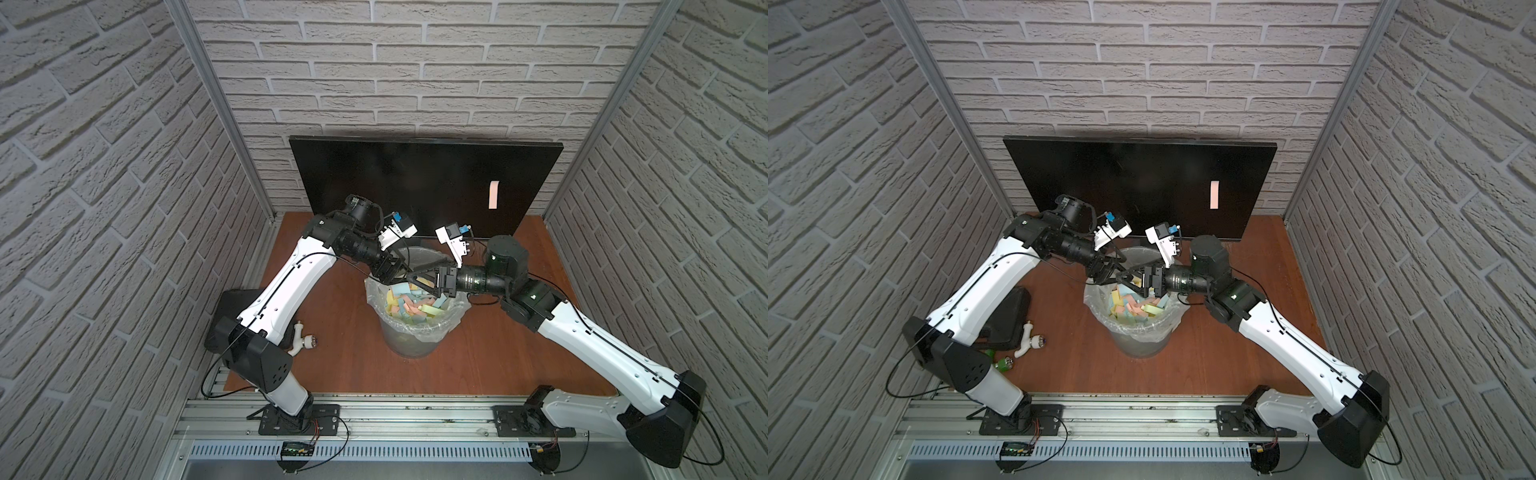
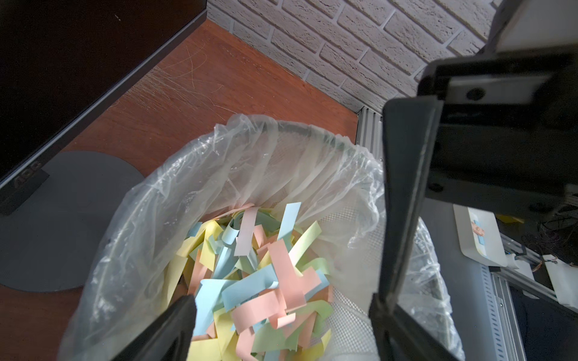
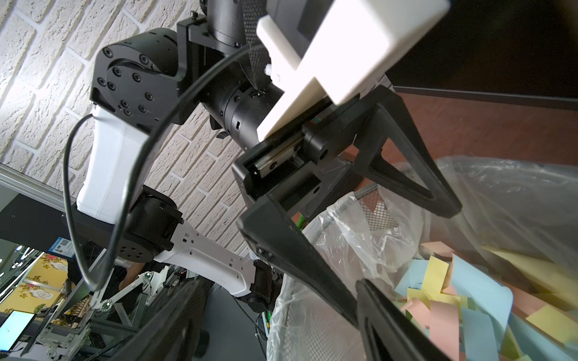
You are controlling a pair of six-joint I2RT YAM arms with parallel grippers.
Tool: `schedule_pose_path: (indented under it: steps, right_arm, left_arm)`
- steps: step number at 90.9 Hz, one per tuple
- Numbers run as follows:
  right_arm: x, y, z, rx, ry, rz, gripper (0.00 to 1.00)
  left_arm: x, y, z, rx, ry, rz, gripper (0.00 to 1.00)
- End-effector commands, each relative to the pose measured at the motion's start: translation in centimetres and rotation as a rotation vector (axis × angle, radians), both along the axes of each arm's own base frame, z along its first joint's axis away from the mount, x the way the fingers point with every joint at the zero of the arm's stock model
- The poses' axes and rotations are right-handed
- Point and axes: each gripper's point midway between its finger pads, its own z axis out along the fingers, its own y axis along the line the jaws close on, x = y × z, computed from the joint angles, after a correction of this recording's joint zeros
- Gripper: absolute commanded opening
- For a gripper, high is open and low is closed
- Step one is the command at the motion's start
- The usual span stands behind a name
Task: Remove the sticky note from the monitor
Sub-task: Place the sticky note in the trash bin, then tear off the sticky note from the monitor.
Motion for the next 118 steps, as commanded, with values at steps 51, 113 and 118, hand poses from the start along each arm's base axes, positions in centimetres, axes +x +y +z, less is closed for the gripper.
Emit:
schedule_pose_path:
  steps: [51, 113, 118]
  right_arm:
    - [0.4, -6.9, 4.9, -0.123, -0.232, -0.328, 0.79]
    - [0.4, -21.2, 5.5, -0.312, -0.257, -0.989, 0.75]
    - [0.4, -21.4, 5.2, -0.334, -0.255, -0.998, 0.75]
  left_arm:
    - [2.4, 6.4, 4.0, 0.144, -0.283, 0.2, 0.87]
    - [2.5, 6.4, -3.4, 0.348, -0.162, 0.201, 0.77]
    - [2.7, 6.3, -3.8, 0.362, -0.164, 0.201, 0.75]
